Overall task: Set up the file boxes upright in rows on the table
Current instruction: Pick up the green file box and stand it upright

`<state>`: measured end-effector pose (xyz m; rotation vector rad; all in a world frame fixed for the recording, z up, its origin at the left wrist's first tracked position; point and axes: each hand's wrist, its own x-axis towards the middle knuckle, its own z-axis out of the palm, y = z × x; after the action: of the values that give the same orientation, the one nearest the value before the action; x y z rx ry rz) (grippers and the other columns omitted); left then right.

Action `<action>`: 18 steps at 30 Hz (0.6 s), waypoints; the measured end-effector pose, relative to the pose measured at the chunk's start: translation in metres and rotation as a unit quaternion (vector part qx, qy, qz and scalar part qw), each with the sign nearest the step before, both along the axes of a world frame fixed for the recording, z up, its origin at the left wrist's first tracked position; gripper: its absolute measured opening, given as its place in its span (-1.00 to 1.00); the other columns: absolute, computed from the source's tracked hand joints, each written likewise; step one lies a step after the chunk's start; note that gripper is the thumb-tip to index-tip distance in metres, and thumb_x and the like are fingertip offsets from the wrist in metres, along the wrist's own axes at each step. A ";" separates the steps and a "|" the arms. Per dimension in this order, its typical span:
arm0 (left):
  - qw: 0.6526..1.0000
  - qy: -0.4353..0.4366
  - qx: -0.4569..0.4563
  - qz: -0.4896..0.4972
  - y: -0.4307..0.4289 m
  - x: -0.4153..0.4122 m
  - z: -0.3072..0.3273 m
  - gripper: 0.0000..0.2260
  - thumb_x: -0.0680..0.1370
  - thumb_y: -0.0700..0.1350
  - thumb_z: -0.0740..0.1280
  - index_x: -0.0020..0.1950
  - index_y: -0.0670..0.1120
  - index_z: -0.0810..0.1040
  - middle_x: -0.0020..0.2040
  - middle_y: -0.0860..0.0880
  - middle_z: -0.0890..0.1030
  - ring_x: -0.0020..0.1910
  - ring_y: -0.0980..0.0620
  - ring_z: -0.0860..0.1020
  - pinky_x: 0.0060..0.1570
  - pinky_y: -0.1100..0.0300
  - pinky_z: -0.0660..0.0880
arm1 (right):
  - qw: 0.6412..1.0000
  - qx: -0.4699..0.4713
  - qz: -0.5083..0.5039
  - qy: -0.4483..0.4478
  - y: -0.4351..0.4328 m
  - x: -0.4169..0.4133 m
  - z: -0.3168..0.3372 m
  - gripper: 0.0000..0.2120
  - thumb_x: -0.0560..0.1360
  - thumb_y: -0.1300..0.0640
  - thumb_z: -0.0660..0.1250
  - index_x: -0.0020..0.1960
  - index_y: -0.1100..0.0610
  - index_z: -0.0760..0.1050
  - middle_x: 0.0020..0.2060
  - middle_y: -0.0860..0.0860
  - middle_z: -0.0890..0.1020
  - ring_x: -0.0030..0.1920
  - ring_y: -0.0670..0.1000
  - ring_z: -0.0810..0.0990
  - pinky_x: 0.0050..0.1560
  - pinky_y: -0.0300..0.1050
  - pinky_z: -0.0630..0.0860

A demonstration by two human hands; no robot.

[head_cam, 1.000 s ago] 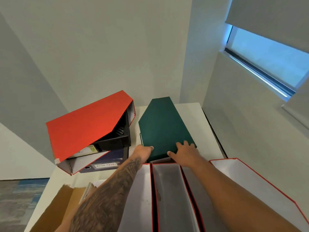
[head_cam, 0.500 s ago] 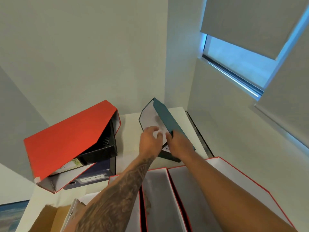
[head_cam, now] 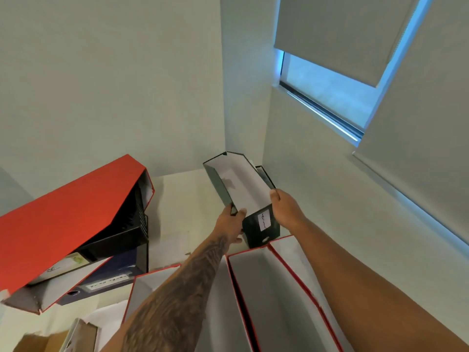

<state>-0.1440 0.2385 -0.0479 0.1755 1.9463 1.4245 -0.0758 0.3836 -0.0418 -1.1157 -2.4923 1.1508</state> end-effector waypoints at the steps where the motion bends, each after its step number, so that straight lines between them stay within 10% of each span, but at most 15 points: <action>1: 1.000 -0.001 0.000 -0.012 0.006 0.001 0.000 -0.64 0.69 0.00 0.21 0.48 0.03 0.32 0.37 -0.08 0.51 0.25 -0.23 0.55 0.07 -0.11 0.58 | 1.000 -0.016 -0.012 0.000 0.007 0.004 0.000 -0.63 0.71 -0.09 -0.03 0.19 0.08 0.46 0.05 0.10 0.59 0.05 0.07 0.57 0.05 -0.03 0.52; 18: 0.995 0.024 -0.029 -0.094 0.062 0.022 0.004 -0.83 0.70 0.07 0.14 0.22 0.04 0.40 0.10 0.00 0.52 0.01 -0.09 0.52 -0.27 0.12 0.47 | 0.988 -0.124 -0.080 0.041 0.057 0.045 -0.004 -0.67 0.71 0.05 -0.03 0.04 0.20 0.45 -0.17 0.13 0.54 -0.20 0.01 0.51 -0.28 -0.11 0.39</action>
<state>-0.1217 0.3005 -0.0434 0.3582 1.9519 1.2499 -0.0306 0.4402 -0.0456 -1.2747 -2.1976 1.4556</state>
